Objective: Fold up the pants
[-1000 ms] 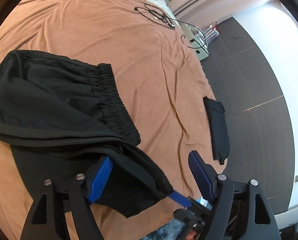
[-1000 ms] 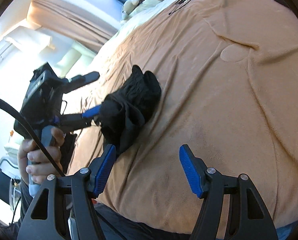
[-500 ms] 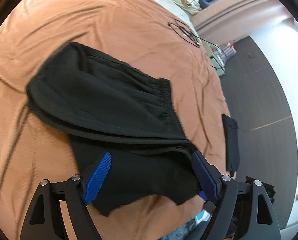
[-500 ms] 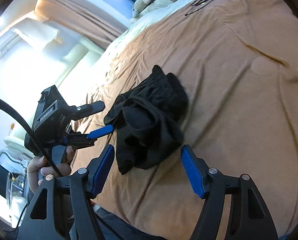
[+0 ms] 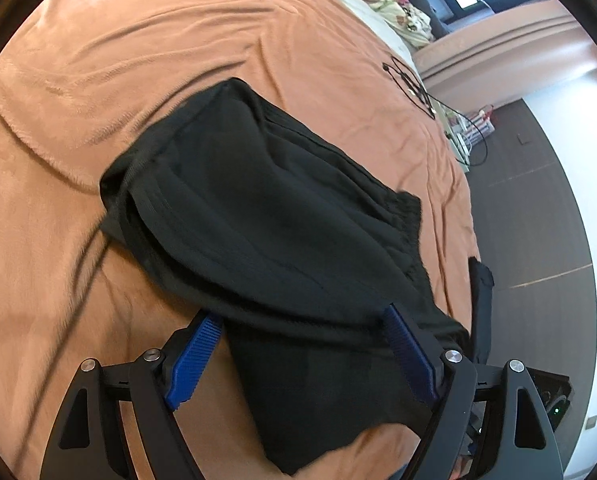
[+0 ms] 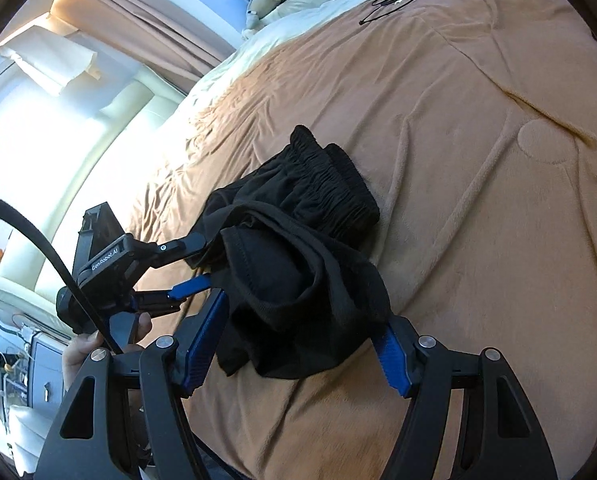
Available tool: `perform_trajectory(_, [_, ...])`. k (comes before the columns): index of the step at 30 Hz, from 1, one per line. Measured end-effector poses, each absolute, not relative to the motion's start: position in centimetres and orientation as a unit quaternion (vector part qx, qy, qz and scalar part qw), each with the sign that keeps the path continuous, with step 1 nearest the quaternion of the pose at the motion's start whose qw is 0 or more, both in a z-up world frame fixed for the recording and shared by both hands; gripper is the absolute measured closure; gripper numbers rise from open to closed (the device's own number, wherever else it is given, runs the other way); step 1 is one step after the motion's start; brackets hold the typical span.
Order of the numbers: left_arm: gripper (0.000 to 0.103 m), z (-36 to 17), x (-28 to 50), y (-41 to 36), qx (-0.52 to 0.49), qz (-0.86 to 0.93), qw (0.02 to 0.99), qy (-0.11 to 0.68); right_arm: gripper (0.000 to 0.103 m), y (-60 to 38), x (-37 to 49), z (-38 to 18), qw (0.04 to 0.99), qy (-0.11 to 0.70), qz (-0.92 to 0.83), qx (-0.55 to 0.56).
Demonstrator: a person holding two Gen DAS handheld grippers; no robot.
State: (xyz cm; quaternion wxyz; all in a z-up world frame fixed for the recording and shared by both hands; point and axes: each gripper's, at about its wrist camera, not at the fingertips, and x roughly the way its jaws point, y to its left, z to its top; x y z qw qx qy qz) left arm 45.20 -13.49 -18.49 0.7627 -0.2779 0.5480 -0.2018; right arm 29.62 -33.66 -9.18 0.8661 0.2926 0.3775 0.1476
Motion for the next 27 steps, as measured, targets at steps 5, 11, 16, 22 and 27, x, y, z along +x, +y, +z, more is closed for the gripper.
perform_trajectory(5, [0.019, -19.2, 47.1, -12.7, -0.281, -0.183, 0.779, 0.530, 0.035, -33.2, 30.5, -9.0, 0.869, 0.377, 0.137, 0.290])
perform_trajectory(11, [0.021, -17.5, 48.4, -12.2, -0.254, -0.150, 0.813, 0.502, 0.047, -32.6, 30.5, -9.1, 0.878, 0.374, 0.139, 0.267])
perform_trajectory(16, [0.061, -15.7, 49.5, -12.3, -0.240, -0.142, 0.824, 0.493, 0.083, -33.6, 30.1, -9.6, 0.874, 0.374, 0.140, 0.276])
perform_trajectory(22, [0.089, -13.3, 51.1, -13.1, -0.234, -0.146, 0.830, 0.485, 0.092, -34.3, 29.6, -10.4, 0.868, 0.377, 0.149, 0.286])
perform_trajectory(27, [0.091, -11.1, 52.7, -15.1, -0.217, -0.157, 0.837, 0.477, 0.095, -34.5, 29.1, -10.5, 0.865, 0.379, 0.165, 0.285])
